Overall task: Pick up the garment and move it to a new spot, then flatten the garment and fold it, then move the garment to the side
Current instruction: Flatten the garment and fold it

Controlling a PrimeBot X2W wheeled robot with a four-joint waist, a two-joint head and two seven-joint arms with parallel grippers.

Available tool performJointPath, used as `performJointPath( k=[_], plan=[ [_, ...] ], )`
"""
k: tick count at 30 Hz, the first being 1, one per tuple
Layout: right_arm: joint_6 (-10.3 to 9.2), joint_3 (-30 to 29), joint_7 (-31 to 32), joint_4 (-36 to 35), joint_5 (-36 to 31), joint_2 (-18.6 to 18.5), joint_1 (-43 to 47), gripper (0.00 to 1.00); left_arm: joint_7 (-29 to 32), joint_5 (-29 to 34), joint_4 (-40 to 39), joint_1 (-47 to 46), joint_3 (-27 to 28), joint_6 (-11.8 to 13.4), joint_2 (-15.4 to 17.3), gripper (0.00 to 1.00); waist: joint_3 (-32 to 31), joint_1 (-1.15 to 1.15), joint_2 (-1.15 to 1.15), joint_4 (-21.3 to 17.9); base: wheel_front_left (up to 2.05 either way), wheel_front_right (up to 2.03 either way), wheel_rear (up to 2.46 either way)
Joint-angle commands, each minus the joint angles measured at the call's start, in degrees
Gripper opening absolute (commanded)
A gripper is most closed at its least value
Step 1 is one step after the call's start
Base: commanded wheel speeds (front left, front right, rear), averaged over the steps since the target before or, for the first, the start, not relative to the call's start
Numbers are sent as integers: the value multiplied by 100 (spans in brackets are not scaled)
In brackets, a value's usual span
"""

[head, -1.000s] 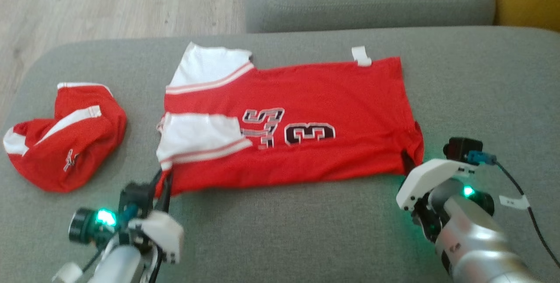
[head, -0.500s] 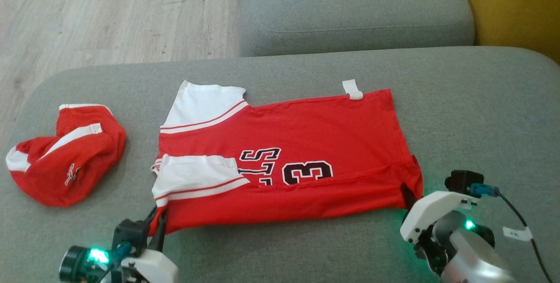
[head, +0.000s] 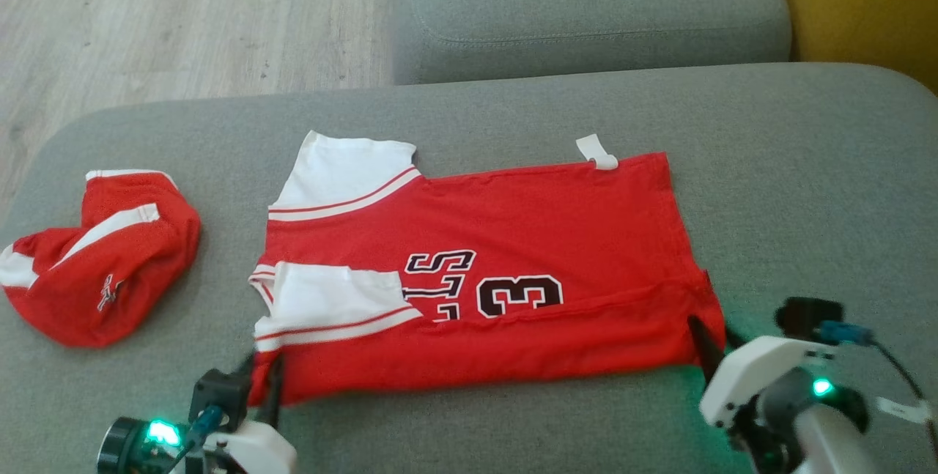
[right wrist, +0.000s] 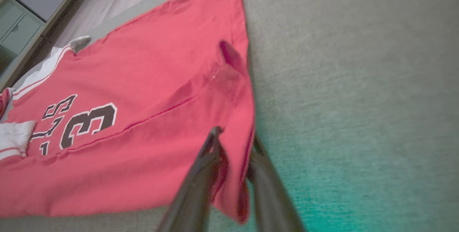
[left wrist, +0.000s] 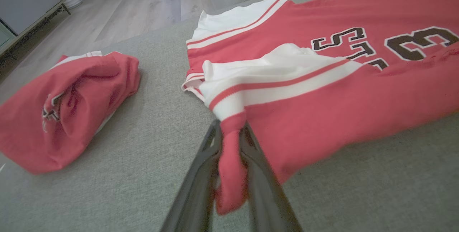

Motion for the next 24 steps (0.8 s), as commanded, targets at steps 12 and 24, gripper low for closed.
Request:
performJointPath(
  k=[12, 24],
  plan=[
    [39, -579, -747, -3384, -1324, 205, 323, 100, -1199, -142, -678, -756, 765, 404, -60, 100, 242, 0, 0, -74, 0, 0, 0],
    [39, -213, -2168, -3021, -1418, 207, -98, 100, -1678, -176, -872, -1444, 945, 149, -240, 100, 943, 0, 0, -148, 0, 0, 0]
  ],
)
